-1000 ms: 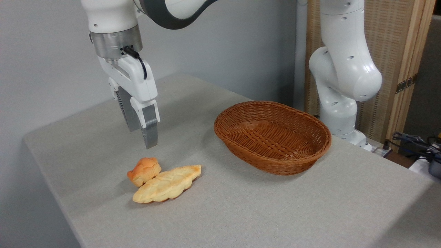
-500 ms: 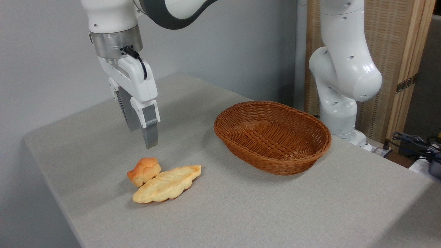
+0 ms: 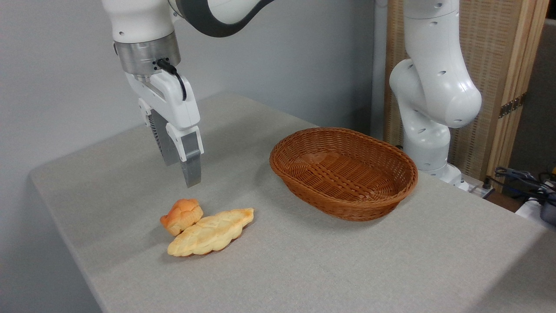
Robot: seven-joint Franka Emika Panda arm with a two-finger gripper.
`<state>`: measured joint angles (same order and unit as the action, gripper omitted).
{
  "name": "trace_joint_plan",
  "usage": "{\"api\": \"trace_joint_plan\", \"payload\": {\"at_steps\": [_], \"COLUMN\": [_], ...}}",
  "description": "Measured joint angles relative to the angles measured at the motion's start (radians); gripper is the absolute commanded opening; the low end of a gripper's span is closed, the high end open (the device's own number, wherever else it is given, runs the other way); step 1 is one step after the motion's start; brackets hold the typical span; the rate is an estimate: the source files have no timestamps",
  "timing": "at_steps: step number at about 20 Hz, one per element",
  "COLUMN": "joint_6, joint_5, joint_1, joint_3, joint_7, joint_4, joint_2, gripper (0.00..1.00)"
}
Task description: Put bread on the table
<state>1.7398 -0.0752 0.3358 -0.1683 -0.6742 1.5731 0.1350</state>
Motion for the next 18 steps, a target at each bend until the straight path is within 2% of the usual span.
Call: {"api": "trace_joint_plan", "payload": {"at_steps": [18], "joint_6": [-0.032], "joint_5": [0.0], "joint_1": [0.0], "joint_3": [0.0], "joint_7": [0.0], "joint_4": [0.0], "joint_2": [0.0], "gripper": [1.0]}}
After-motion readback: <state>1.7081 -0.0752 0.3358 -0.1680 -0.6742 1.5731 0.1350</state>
